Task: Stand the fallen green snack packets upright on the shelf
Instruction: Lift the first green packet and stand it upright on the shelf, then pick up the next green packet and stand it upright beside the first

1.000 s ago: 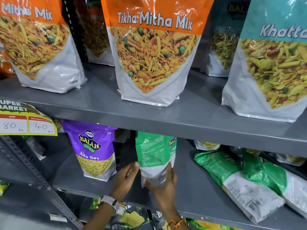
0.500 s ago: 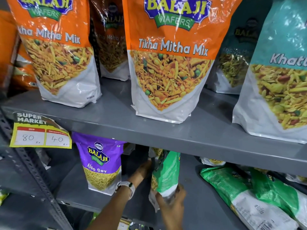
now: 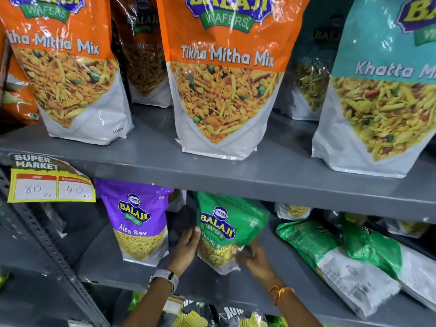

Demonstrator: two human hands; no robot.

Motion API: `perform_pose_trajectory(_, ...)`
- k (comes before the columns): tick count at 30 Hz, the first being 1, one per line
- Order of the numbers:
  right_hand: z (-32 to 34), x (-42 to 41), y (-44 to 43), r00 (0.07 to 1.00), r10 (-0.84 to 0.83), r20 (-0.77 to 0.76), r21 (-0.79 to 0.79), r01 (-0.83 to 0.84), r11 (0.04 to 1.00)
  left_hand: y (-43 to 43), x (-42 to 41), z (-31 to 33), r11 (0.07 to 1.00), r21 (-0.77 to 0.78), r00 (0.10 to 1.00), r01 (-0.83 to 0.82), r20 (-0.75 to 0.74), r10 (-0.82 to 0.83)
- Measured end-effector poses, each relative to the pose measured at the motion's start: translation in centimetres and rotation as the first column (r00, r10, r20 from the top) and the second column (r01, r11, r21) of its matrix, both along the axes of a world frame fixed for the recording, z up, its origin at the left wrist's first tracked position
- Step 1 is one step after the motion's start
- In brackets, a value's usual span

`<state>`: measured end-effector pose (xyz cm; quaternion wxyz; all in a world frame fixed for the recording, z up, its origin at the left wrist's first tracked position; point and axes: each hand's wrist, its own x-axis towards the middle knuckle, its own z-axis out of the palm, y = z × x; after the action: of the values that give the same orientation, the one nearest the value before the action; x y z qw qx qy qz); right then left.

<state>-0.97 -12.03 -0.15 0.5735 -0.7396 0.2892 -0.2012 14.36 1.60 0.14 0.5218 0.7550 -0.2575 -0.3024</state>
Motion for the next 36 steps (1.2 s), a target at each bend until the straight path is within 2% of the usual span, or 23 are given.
perform_pose_trajectory(2,-0.2,0.2,0.1,0.991,-0.123,-0.049,-0.121,0.116,0.986,0.3,-1.0,0.2,1.000,0.021,0.995,0.001,0.101,-0.003)
perform_pose_trajectory(3,-0.3,0.4,0.1,0.981,-0.188,-0.048,-0.153,0.179,0.972,0.3,-1.7,0.6,1.000,-0.013,0.995,-0.015,0.103,0.016)
perform_pose_trajectory(6,0.1,0.9,-0.2,0.959,-0.271,-0.085,-0.111,0.262,0.959,0.1,-3.3,1.9,0.983,-0.175,0.995,-0.055,0.074,0.069)
perform_pose_trajectory(9,0.5,1.1,-0.7,0.955,-0.283,-0.089,-0.095,0.275,0.957,-0.1,-3.2,1.6,0.968,-0.233,0.991,-0.098,0.062,0.115)
perform_pose_trajectory(11,0.5,1.0,-1.3,0.957,-0.282,-0.068,-0.006,0.282,0.959,-0.3,-2.9,0.8,0.967,-0.230,0.992,-0.106,0.042,0.118)
perform_pose_trajectory(14,-0.4,0.4,-2.2,0.961,-0.274,-0.028,0.240,0.273,0.932,-1.0,-2.6,-0.7,0.973,-0.185,0.988,-0.136,0.045,0.147)
perform_pose_trajectory(16,-1.0,0.1,-2.4,0.977,-0.213,-0.026,0.244,0.213,0.946,-1.2,-2.7,-1.5,0.960,-0.209,0.978,-0.189,0.048,0.203)
perform_pose_trajectory(18,-0.9,-0.1,-2.4,0.988,-0.156,-0.020,0.172,0.157,0.973,-1.3,-2.8,-1.9,0.949,-0.241,0.974,-0.203,0.045,0.220)
perform_pose_trajectory(20,-0.3,-0.7,-2.8,0.997,-0.071,-0.040,0.031,0.072,0.997,-1.4,-2.8,-2.1,0.943,-0.277,0.976,-0.187,0.056,0.210)
perform_pose_trajectory(22,0.6,-1.8,-4.3,0.997,-0.021,-0.072,-0.114,0.013,0.993,-1.2,-2.9,-2.4,0.903,-0.341,0.951,-0.261,0.070,0.301)
perform_pose_trajectory(23,1.1,-2.9,-5.7,0.993,-0.060,-0.099,-0.178,0.042,0.983,-1.1,-3.5,-2.5,0.857,-0.385,0.913,-0.342,0.079,0.400)
perform_pose_trajectory(25,2.3,-6.2,-8.7,0.954,-0.240,-0.181,-0.340,0.168,0.925,-0.7,-5.9,-3.3,0.738,-0.443,0.794,-0.509,0.088,0.601)
perform_pose_trajectory(26,2.9,-8.2,-10.4,0.917,-0.332,-0.221,-0.425,0.216,0.879,-0.9,-7.9,-3.6,0.712,-0.421,0.762,-0.562,0.072,0.644)
perform_pose_trajectory(27,3.4,-10.1,-11.8,0.881,-0.393,-0.265,-0.482,0.233,0.845,-1.3,-10.1,-4.2,0.729,-0.380,0.769,-0.569,0.069,0.636)
perform_pose_trajectory(31,4.3,-15.6,-15.4,0.774,-0.407,-0.485,-0.546,0.096,0.832,-7.6,-18.3,-4.1,0.910,-0.201,0.923,-0.362,0.061,0.380)
perform_pose_trajectory(33,4.3,-16.7,-15.8,0.721,-0.381,-0.580,-0.577,-0.033,0.816,-11.7,-21.2,-2.9,0.973,-0.004,0.972,-0.231,0.042,0.231)
perform_pose_trajectory(34,4.3,-17.0,-15.9,0.704,-0.360,-0.612,-0.593,-0.108,0.798,-13.7,-22.3,-2.5,0.981,0.092,0.984,-0.171,-0.031,0.175)
perform_pose_trajectory(36,4.1,-17.4,-15.9,0.671,-0.339,-0.659,-0.621,-0.230,0.749,-16.8,-24.2,-2.3,0.986,0.143,0.963,-0.089,-0.240,0.122)
